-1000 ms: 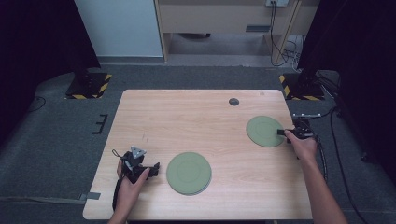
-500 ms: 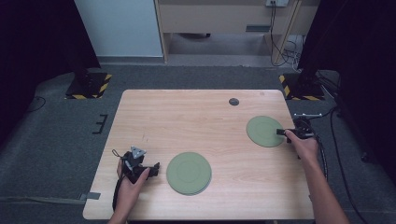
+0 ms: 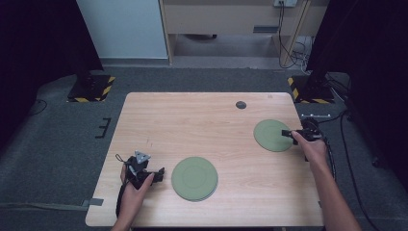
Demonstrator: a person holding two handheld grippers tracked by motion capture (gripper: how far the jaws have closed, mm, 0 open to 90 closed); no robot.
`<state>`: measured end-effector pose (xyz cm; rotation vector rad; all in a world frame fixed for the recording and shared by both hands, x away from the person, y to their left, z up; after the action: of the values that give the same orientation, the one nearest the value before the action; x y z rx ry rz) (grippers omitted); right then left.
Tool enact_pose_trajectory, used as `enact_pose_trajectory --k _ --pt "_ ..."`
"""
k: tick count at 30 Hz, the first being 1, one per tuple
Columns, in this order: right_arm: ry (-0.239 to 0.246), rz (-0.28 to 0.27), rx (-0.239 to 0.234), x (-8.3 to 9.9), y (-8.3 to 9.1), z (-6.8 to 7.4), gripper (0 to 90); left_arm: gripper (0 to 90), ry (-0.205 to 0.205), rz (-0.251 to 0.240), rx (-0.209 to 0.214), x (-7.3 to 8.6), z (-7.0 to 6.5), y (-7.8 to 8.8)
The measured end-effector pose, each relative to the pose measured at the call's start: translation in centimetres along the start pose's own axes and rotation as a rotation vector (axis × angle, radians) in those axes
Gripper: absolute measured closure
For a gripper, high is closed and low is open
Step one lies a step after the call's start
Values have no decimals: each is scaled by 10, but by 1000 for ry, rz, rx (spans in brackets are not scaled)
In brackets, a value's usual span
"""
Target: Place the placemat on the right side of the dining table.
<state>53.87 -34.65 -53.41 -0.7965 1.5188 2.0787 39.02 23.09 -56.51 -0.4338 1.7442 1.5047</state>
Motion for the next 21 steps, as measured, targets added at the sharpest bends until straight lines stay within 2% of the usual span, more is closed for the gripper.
enact_pose_trajectory --k 5,11,21 --pt "32 5 -2 -2 -1 6 144 0 -1 0 0 0 0 0" --pt "44 -16 -23 -4 -1 13 104 0 -1 0 -1 0 0 0" --pt "27 -70 -70 -10 6 21 95 0 -1 0 -1 0 0 0"
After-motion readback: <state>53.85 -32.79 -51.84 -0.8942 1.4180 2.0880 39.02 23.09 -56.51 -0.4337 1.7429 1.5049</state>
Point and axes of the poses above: each handheld gripper's, and its own axes: y roughly backward along the jaws, x roughly out of its underside, z roughly to its left, the point moved 4 cm from there along -y, roughly forward along the jaws, and after that the axes turned 3 degrees about -z, right-handed, at the moved point
